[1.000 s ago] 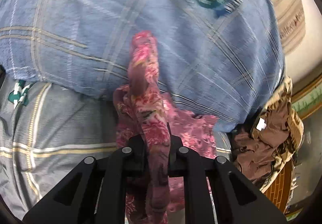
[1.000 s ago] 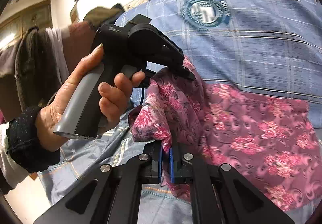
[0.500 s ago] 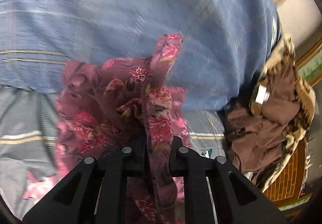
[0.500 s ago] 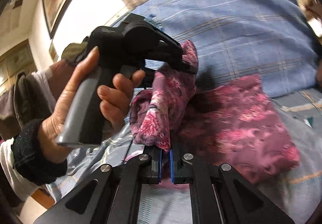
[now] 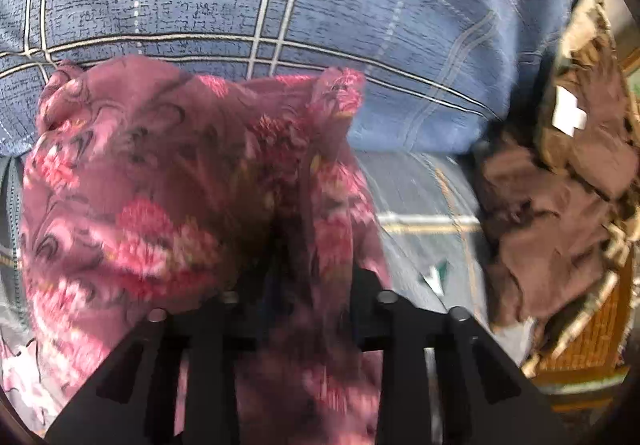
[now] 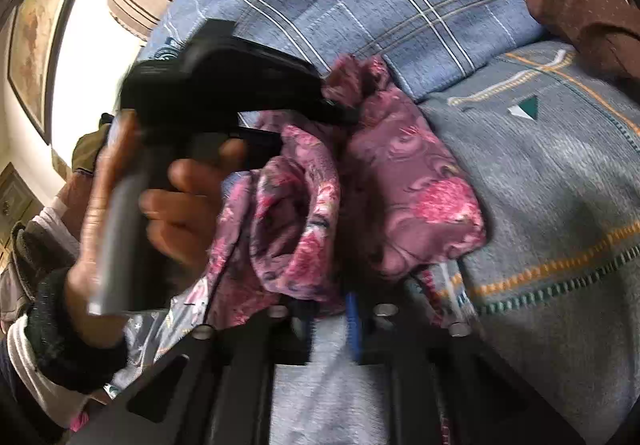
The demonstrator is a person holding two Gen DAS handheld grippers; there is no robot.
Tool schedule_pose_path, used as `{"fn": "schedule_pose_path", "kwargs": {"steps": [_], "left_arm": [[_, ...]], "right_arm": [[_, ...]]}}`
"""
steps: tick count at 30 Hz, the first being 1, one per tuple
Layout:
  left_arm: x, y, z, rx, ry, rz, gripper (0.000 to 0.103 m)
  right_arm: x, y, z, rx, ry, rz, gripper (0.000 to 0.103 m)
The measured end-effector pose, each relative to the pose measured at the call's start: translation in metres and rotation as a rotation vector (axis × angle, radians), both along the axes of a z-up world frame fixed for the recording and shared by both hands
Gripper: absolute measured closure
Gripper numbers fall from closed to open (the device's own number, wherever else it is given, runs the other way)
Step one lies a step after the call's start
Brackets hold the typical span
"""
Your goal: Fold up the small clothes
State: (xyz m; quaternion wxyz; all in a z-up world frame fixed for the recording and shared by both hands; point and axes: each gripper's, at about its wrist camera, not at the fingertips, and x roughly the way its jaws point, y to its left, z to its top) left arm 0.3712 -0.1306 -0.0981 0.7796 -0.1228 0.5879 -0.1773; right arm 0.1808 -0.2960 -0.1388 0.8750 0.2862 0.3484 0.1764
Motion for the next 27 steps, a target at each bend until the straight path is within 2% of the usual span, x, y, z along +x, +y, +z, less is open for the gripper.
{"fn": "schedule_pose_path", "kwargs": {"steps": [2,6,7,8,10,14,17,19,21,23,24,25,27], "left_arm": [[-0.007,0.018,0.015,-0.048,-0.019,-0.014,0.071],[-0.027,0.088,0.049,-0.123,-0.131,0.055,0.049],[-0.029,0.098,0.051,-0.113,-0.148,0.074,0.048],[-0.03,0.118,0.049,-0.078,-0.159,0.11,0.048],[-0.028,0.137,0.037,-0.07,-0.129,0.161,0.048],[-0.025,0.166,0.001,-0.172,-0.018,0.261,0.048],[-0.022,0.171,-0.016,-0.229,0.014,0.285,0.048],[-0.024,0.172,-0.02,-0.245,0.018,0.282,0.048],[-0.021,0.168,-0.023,-0.235,0.012,0.271,0.048],[-0.02,0.165,-0.022,-0.242,0.0,0.267,0.048],[-0.021,0.164,-0.02,-0.242,-0.008,0.263,0.048],[-0.019,0.157,-0.021,-0.234,-0.016,0.256,0.048],[-0.02,0.155,-0.019,-0.22,-0.024,0.243,0.048]], "right_arm": [[-0.005,-0.004,0.005,-0.006,0.001,0.013,0.076],[-0.019,-0.03,0.031,-0.007,-0.056,-0.034,0.075],[-0.018,-0.038,0.04,-0.006,-0.079,-0.068,0.071],[-0.011,-0.046,0.05,-0.003,-0.097,-0.093,0.069],[0.016,-0.052,0.062,0.013,-0.092,-0.076,0.061],[0.105,-0.039,0.06,0.058,0.018,0.024,0.057],[0.155,-0.02,0.044,-0.053,0.134,0.032,0.056],[0.165,-0.011,0.038,-0.102,0.161,0.028,0.056],[0.177,0.001,0.031,-0.137,0.186,0.081,0.055],[0.18,0.011,0.035,-0.181,0.146,0.129,0.081],[0.181,0.014,0.039,-0.198,0.121,0.156,0.089],[0.18,0.014,0.044,-0.224,0.101,0.156,0.089],[0.183,0.005,0.043,-0.259,0.14,0.109,0.086]]}}
